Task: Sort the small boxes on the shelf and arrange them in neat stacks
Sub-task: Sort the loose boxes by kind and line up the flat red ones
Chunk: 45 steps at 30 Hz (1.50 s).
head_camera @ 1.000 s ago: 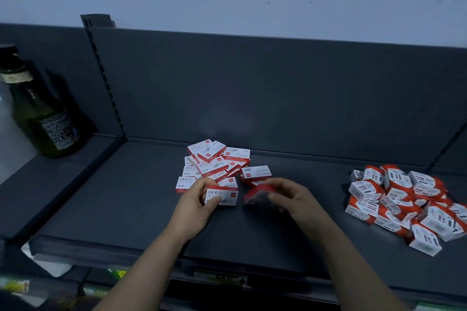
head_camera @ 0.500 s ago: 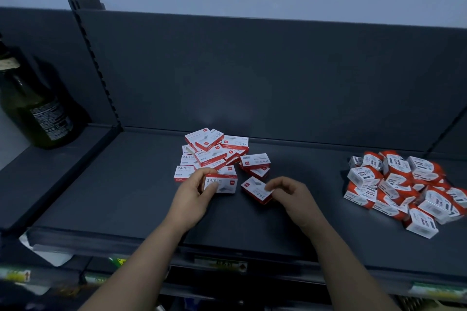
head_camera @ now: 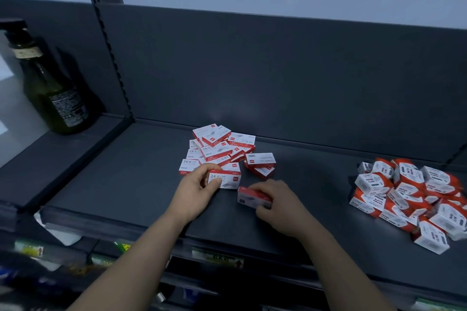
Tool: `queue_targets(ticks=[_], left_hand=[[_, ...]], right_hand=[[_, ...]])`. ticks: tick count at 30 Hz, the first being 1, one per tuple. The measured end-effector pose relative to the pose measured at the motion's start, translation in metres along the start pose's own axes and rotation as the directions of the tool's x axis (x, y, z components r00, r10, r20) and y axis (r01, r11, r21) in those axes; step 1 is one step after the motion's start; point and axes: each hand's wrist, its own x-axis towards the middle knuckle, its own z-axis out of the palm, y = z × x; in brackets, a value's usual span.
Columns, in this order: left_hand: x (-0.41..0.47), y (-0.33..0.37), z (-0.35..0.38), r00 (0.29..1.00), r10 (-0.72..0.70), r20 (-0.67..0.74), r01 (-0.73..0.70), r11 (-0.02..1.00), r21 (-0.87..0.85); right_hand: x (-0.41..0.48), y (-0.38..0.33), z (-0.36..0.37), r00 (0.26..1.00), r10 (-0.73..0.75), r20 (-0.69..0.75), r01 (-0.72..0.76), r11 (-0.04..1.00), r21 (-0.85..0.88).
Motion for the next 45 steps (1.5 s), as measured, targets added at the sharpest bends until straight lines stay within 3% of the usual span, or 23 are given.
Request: queue_targets(ticks=[2, 3, 6, 9, 11, 14, 16, 24, 26, 28, 32, 37, 39, 42, 45], left_hand=[[0.000, 0.000, 0.000, 1.000, -0.008, -0.003, 0.007, 1.000, -0.005], [0.001, -0.001, 0.001, 1.000, -0.009, 0.000, 0.009, 1.000, -0.011], [0.002, -0.004, 0.001, 1.000, -0.017, 0.002, 0.017, 1.000, -0.013], [0.002, -0.004, 0.001, 1.000, -0.021, 0.006, 0.021, 1.000, -0.021], [0.001, -0.003, 0.001, 1.000, -0.018, 0.004, 0.018, 1.000, -0.021], [-0.001, -0.002, 0.002, 1.000, -0.015, -0.002, 0.015, 0.999, -0.036], [-0.001, -0.003, 0.003, 1.000, -0.009, 0.004, 0.009, 0.999, -0.031], [-0.003, -0.003, 0.004, 0.997, -0.015, 0.069, 0.020, 0.997, -0.077], [-0.003, -0.004, 0.004, 0.999, -0.001, 0.053, 0.003, 0.999, -0.039], [-0.002, -0.004, 0.003, 0.999, 0.005, 0.038, -0.004, 0.999, -0.039], [-0.002, -0.003, 0.002, 1.000, 0.006, 0.019, -0.005, 0.998, -0.065], [0.001, -0.012, 0.002, 0.998, 0.019, -0.058, -0.019, 1.000, 0.003], [0.002, -0.016, 0.002, 0.996, 0.044, -0.080, -0.037, 0.996, 0.084], [0.001, -0.014, 0.001, 0.998, 0.039, -0.043, -0.036, 0.997, 0.074], [0.005, -0.011, -0.003, 0.999, 0.018, 0.042, -0.020, 0.999, 0.047]], right_hand=[[0.005, -0.005, 0.001, 1.000, -0.027, 0.013, 0.027, 0.999, -0.042], [0.005, -0.006, 0.002, 1.000, -0.005, -0.014, 0.006, 0.999, 0.036], [0.005, -0.009, 0.003, 0.984, 0.146, -0.102, -0.075, 0.862, 0.502], [0.009, -0.011, 0.005, 0.981, 0.164, -0.102, -0.046, 0.711, 0.702], [0.011, -0.014, 0.007, 0.985, 0.141, -0.102, -0.037, 0.740, 0.671], [0.012, -0.006, 0.008, 0.978, 0.097, -0.186, -0.004, 0.895, 0.446], [0.012, 0.002, 0.007, 0.974, 0.092, -0.207, -0.020, 0.945, 0.325], [0.028, -0.014, 0.021, 0.978, 0.094, -0.188, -0.015, 0.924, 0.382], [0.034, -0.006, 0.011, 0.952, 0.129, -0.278, -0.038, 0.949, 0.312], [0.043, 0.007, -0.003, 0.929, 0.106, -0.354, -0.063, 0.989, 0.132], [0.062, 0.023, -0.019, 0.988, 0.110, -0.108, -0.117, 0.991, -0.066], [0.056, 0.023, -0.025, 0.961, 0.091, -0.262, -0.097, 0.995, -0.009], [0.045, 0.017, -0.025, 0.952, 0.104, -0.289, -0.067, 0.988, 0.138], [0.024, -0.001, -0.026, 0.957, 0.212, -0.199, -0.084, 0.858, 0.507], [0.009, -0.005, -0.022, 0.953, 0.301, -0.031, -0.227, 0.780, 0.582]])
